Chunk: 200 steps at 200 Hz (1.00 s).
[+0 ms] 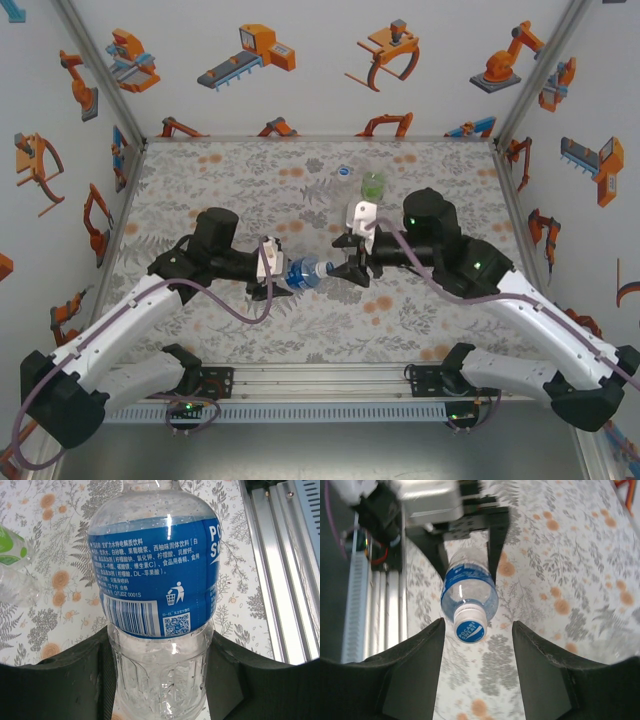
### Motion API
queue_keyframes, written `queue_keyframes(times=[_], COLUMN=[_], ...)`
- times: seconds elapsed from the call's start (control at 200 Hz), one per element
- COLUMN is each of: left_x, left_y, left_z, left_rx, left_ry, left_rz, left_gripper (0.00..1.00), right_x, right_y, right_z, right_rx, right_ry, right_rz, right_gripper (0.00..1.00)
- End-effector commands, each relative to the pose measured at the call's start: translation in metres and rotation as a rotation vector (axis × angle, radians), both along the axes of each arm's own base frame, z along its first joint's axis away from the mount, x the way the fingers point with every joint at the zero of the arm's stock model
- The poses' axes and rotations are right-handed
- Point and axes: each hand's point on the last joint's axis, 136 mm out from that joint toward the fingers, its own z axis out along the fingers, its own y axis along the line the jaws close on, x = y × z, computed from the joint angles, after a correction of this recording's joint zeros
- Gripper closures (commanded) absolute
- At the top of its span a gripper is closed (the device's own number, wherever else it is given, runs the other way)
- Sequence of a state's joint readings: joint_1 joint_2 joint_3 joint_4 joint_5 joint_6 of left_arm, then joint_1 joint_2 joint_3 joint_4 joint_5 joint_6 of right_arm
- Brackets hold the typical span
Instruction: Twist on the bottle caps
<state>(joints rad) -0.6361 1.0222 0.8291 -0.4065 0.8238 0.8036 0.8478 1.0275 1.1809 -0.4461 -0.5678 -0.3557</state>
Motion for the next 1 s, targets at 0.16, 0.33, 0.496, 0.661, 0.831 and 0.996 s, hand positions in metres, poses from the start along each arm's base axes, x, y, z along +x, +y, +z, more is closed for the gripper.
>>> queue_keyframes(times=[0.16, 0.33, 0.496, 0.661, 0.831, 0.996], left_x=[-0.012, -0.013, -0.013, -0.013, -0.009, -0.003], left_y=[-0.004, -0.004, -0.004, -0.005, -0.004, -0.004], left_z=[0.013, 0.014, 0.014, 0.014, 0.013, 0.011], left_rx=[-0.034, -0.039, -0.039, -0.038, -0.027, -0.011], left_ry=[0.004, 0.012, 0.011, 0.015, 0.012, 0.007], left_rz=[-0.082, -0.091, -0.092, -0.092, -0.070, -0.036], left_gripper=[1.00, 1.00, 1.00, 1.00, 1.00, 1.00], right_x=[-0.024, -0.021, -0.021, -0.014, -0.002, 0.042], right_y=[0.009, 0.010, 0.008, 0.009, 0.015, 0.016], right_z=[-0.015, -0.022, -0.027, -0.025, -0.025, -0.024], right_rx=[-0.006, 0.002, -0.013, 0.008, 0.071, 0.210], right_ry=[-0.190, -0.175, -0.161, -0.150, 0.055, 0.565], right_rz=[0.247, 0.221, 0.211, 0.163, 0.045, -0.325], right_gripper=[0.51, 0.56, 0.57, 0.70, 0.85, 1.00])
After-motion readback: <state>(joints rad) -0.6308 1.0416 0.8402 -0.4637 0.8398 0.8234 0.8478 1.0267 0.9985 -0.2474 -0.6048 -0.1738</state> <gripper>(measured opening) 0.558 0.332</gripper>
